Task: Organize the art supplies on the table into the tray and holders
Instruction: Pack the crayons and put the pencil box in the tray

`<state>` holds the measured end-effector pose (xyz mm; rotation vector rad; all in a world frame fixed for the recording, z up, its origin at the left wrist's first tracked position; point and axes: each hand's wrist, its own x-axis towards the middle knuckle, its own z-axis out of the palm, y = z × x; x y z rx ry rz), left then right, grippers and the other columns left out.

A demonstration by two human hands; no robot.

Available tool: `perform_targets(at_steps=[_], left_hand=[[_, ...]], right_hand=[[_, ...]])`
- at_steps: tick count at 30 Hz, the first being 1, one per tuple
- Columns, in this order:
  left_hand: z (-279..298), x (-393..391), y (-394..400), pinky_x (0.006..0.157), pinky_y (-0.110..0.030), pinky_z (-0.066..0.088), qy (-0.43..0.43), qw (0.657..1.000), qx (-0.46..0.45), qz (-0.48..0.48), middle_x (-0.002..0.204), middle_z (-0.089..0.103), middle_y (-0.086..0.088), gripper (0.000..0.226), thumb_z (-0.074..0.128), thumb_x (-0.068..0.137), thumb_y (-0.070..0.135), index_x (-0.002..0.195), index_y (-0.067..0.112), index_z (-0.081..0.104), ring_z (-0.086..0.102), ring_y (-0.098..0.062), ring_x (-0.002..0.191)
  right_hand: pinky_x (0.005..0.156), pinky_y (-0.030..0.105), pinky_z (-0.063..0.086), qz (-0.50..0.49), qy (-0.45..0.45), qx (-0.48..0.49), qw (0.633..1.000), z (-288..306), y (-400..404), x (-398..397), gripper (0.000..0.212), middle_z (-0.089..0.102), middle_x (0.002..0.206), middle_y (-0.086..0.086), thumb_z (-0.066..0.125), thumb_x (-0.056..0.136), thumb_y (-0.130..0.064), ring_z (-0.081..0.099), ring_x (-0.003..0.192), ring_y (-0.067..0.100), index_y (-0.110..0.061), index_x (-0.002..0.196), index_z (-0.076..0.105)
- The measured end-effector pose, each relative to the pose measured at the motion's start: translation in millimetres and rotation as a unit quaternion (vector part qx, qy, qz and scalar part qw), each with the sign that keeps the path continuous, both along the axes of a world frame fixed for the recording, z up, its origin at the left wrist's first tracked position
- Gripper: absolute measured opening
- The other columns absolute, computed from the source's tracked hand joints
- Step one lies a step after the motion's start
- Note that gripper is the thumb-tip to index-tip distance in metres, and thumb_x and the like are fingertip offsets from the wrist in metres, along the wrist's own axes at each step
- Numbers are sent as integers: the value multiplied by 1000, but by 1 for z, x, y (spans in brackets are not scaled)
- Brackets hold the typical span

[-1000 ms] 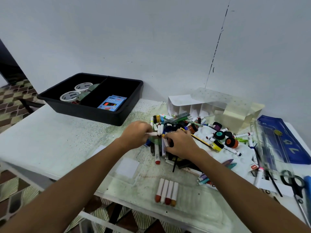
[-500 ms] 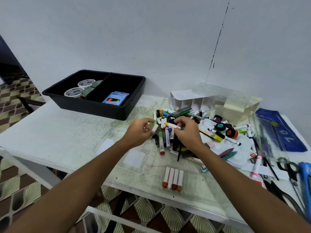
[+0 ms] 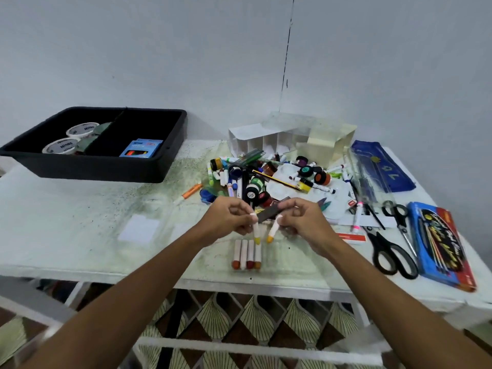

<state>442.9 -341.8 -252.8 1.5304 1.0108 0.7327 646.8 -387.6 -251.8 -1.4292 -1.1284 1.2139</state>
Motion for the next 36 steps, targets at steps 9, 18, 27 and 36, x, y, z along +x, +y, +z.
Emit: perform_targets(at_steps=[9,18,27,36], left_hand=[[-16,19,-10,52,-21,47,128,989,65,-30,69,71,-12,18,83,74,14,79,-1,73,61,-8,55],[-20,24,-11,59,-16,37,277,938,201,-57,71,64,11,20,83,73,35,83,19,77,57,-1,67],[-22,6,-30,83,-31,42,309,874,343,-151,106,66,4,41,74,76,48,104,19,74,52,-12,100],[-24,-4,-39,91,-43,44,360,835,368,-194,126,62,-1,54,63,76,59,115,22,70,52,-19,113]], right_hand=[[49,14,45,48,-162,-1,986,-7,-18,-7,10,65,64,8,72,78,7,61,49,4,-1,82,68],[59,12,47,58,-303,25,951,-9,-18,-14,13,72,84,6,80,76,-8,62,71,11,-5,88,76],[74,24,47,82,-371,42,924,-10,-26,-16,23,71,101,8,76,80,-13,62,88,15,-7,102,75],[76,32,53,104,-406,26,908,-17,-30,-16,29,71,95,4,79,78,-20,63,85,16,-11,105,74]])
